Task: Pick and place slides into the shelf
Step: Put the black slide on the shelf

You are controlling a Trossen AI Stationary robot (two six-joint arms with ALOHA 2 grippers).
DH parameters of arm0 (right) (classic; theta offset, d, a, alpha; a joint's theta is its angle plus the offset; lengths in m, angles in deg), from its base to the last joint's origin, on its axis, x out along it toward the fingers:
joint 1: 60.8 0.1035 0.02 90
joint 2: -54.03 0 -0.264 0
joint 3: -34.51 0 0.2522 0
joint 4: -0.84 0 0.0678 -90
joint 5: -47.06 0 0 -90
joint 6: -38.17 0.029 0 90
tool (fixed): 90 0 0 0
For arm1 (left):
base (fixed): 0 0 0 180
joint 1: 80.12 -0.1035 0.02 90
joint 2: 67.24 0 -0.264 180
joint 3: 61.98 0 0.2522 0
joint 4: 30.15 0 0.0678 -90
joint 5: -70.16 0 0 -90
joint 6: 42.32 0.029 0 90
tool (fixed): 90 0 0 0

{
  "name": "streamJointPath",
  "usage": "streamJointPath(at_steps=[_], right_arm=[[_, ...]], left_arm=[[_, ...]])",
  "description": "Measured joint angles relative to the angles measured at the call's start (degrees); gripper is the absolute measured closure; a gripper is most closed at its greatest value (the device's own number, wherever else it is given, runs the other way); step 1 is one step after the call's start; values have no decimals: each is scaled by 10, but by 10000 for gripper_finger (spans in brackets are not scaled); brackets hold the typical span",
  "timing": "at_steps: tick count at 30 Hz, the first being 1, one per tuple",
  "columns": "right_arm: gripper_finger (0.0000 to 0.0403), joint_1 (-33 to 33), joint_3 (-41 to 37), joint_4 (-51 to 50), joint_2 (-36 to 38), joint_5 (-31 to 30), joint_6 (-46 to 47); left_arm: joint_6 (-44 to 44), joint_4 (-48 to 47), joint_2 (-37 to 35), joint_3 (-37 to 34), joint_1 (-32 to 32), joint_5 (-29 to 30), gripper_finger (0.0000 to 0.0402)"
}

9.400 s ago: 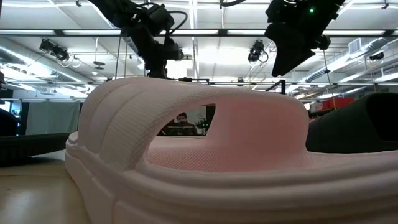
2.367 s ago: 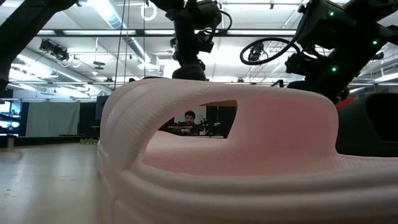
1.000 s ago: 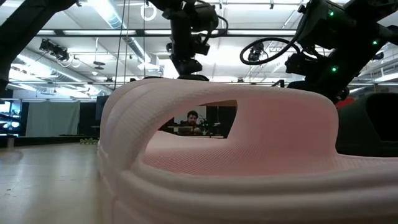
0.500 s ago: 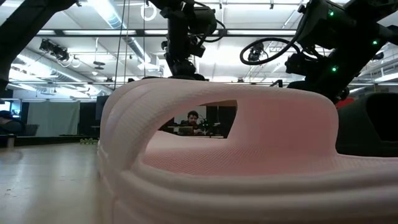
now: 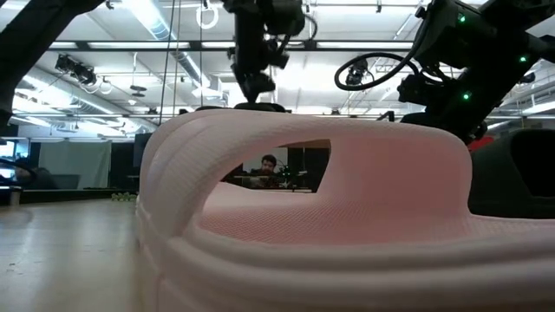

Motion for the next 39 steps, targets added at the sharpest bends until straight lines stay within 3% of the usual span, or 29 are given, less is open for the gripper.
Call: streamJointPath(at_steps=[12,17,22,26,31,33,36,39], right_arm=[[238,5,0,12,0,5,-11],[246,37,33,43,0,42,-101],[253,92,108,44,0,106,-148],[254,141,157,43,0,148,-150],[255,225,191,39,0,319,-102],[257,267,200,39,0,358,-76],[261,324,206,39,0,362,-113],[261,361,206,38,0,312,-215]], left_arm=[[-49,-131,-1,177,148,-7,202],[-79,-146,-13,166,227,-30,214],[-161,-180,-7,165,298,-79,218],[-164,-187,-4,164,347,-91,217],[-151,-211,-6,164,378,-90,220],[-156,-211,-6,165,383,-89,221],[-151,-211,-6,165,386,-89,220],[-154,-211,-6,165,380,-89,224]])
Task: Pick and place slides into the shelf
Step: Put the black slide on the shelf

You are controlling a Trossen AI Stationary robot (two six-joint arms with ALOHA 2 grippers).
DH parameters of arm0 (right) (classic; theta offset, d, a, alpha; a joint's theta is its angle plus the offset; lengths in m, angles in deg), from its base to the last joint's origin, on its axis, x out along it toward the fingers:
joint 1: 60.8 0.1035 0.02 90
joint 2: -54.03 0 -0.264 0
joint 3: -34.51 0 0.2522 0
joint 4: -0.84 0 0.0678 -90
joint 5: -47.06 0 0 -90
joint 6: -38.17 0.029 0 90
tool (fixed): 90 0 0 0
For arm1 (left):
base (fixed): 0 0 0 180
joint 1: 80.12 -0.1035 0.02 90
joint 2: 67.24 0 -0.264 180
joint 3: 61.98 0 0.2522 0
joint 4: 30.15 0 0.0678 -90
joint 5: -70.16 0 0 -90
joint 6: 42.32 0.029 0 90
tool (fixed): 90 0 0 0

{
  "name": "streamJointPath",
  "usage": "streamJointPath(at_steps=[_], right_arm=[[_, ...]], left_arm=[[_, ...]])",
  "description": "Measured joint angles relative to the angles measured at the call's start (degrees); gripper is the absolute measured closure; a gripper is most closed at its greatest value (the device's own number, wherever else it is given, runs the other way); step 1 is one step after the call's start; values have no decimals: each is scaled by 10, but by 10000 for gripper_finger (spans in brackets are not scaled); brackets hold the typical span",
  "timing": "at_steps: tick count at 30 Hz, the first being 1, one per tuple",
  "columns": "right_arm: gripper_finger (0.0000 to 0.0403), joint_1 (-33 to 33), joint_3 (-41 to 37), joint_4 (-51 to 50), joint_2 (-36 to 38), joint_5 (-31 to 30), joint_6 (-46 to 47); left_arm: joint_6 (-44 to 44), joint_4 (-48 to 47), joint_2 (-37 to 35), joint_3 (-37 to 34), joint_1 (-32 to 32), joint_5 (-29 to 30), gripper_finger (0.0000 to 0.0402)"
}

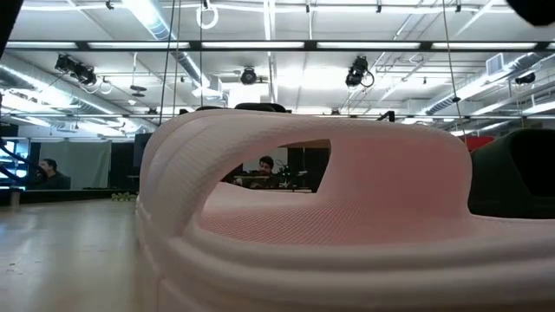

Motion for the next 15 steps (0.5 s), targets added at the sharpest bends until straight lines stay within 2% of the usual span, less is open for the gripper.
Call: streamJointPath(at_steps=[3,5,9,15], right_arm=[[260,17,0,1,-6,-105,-20],[259,18,0,0,-20,-139,-15],[261,19,0,-2,-71,-141,-50],[259,14,0,-3,-143,-157,-44]], left_arm=[[-1,0,0,0,-11,1,230],[-3,0,0,0,-18,1,234],[4,0,0,0,-32,1,243],[5,0,0,0,-51,1,255]])
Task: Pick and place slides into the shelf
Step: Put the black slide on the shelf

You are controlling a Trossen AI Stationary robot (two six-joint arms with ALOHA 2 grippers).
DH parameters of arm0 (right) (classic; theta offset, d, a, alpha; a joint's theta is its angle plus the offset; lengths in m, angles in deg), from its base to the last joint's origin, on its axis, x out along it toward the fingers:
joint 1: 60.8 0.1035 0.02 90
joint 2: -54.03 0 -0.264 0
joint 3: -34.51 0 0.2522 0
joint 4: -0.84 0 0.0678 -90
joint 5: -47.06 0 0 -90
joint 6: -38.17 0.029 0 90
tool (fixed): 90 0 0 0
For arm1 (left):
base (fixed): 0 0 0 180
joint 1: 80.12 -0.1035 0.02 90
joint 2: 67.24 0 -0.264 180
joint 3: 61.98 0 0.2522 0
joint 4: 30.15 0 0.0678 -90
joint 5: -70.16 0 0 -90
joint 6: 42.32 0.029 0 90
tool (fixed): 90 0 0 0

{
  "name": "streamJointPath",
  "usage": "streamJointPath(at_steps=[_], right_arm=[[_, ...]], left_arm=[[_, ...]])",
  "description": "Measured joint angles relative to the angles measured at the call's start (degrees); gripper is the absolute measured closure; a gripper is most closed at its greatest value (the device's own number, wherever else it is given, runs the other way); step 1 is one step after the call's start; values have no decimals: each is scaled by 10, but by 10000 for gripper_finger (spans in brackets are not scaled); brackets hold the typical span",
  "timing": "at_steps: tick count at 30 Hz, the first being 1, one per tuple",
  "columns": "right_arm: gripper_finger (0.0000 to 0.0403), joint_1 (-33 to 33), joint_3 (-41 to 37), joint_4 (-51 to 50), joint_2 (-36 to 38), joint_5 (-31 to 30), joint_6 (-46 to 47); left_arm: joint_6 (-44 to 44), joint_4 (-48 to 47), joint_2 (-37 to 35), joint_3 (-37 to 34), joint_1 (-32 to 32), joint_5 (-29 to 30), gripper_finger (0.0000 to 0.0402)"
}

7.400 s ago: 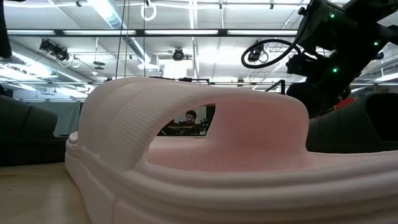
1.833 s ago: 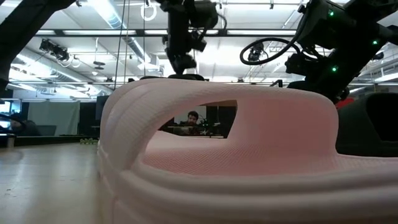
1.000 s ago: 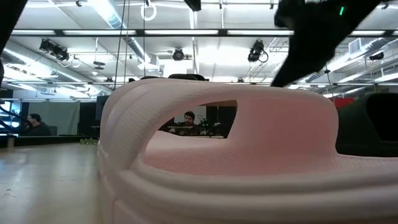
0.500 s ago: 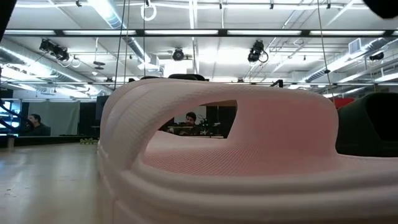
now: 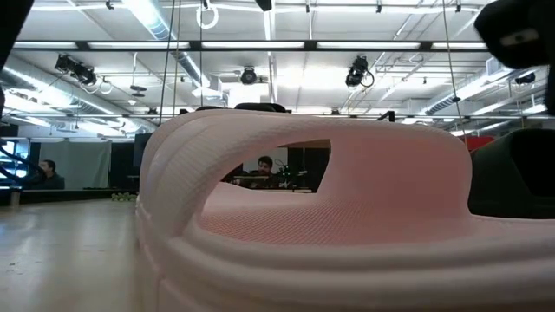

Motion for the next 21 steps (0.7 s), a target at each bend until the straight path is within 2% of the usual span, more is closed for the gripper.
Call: streamJointPath(at_steps=[9,16,21], right_arm=[[261,-3,0,-30,-33,-97,-27],[261,-13,0,-56,-34,-110,-21],[287,-35,0,-96,-34,-111,57]], left_arm=[[-3,0,0,0,-19,0,270],[-3,0,0,0,-19,-1,272],[-31,0,0,0,-12,0,277]])
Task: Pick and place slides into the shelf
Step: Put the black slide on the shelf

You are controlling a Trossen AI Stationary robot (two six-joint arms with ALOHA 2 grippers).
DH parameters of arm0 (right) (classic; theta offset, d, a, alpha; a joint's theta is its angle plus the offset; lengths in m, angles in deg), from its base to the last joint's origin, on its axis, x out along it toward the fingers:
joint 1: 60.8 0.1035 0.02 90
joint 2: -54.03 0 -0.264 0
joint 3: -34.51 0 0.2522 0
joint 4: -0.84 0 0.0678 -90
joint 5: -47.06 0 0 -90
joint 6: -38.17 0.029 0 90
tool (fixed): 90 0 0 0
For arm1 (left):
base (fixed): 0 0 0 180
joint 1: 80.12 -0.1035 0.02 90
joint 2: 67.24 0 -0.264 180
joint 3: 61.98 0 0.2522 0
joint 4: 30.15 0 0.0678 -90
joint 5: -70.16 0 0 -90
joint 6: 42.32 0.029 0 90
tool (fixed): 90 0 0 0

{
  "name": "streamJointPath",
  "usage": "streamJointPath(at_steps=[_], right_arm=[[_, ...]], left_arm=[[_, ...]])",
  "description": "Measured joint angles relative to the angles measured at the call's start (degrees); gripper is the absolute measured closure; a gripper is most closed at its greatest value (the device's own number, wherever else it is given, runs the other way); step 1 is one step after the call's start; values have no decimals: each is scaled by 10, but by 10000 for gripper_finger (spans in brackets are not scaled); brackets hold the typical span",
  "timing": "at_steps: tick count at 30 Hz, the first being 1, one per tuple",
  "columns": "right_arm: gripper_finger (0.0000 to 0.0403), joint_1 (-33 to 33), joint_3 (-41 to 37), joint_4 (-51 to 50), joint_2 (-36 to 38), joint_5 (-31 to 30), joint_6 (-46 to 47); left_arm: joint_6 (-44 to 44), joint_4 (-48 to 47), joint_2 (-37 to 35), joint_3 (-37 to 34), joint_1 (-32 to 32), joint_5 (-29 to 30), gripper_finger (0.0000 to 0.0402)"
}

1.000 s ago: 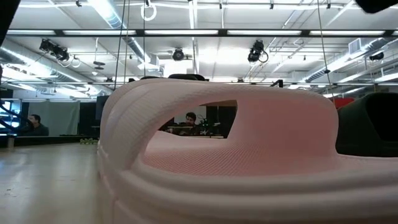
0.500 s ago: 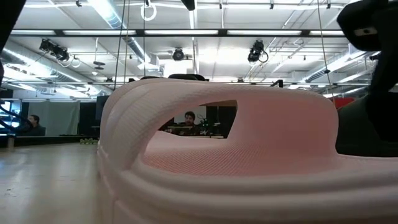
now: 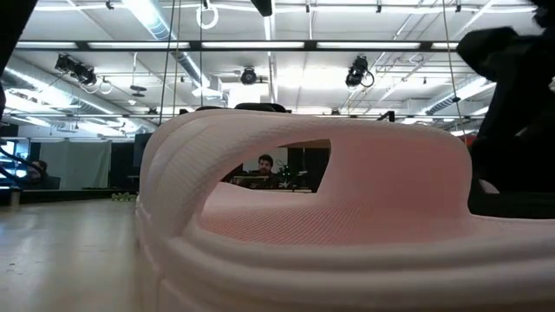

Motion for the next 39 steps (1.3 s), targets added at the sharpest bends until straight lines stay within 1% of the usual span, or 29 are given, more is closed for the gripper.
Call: streamJointPath(at_steps=[2,5,6,8,10,12,14,15,20,22,25,28,33,35,37,39], right_arm=[[319,-7,0,-9,0,-2,36],[381,-14,1,-10,4,-3,63],[388,-14,3,-12,7,-3,63],[385,-14,14,-17,12,-2,65],[384,-13,37,-15,25,0,64],[391,-10,70,-13,41,-14,40],[393,-6,104,-21,58,-48,-11],[392,-5,120,-24,67,-77,-38],[394,-21,178,-23,125,-254,-151],[394,-42,187,-24,146,-294,-203],[394,-92,188,-25,177,-317,-289],[394,-164,188,-25,199,-315,-345],[394,-299,188,-25,200,-293,-458],[394,-355,188,-25,198,-250,-496],[394,-407,188,-23,190,-178,-530],[394,-452,188,-21,177,-129,-567]], left_arm=[[-6,0,-1,0,8,0,284],[7,0,-10,0,25,-1,297],[11,0,-15,0,30,-1,301],[11,0,-23,0,40,-1,309],[10,0,-36,0,46,-2,316],[7,0,-52,0,52,-1,322],[-5,0,-66,0,56,0,326],[-10,0,-73,1,57,0,328],[-52,0,-104,1,67,0,336],[-69,0,-113,1,75,0,339],[-82,0,-123,1,91,-1,344],[-82,0,-127,1,105,-1,350],[-80,0,-128,0,128,-1,359],[-80,0,-128,0,135,-2,362],[-80,0,-127,0,143,-2,365],[-80,0,-127,0,151,-2,368]])
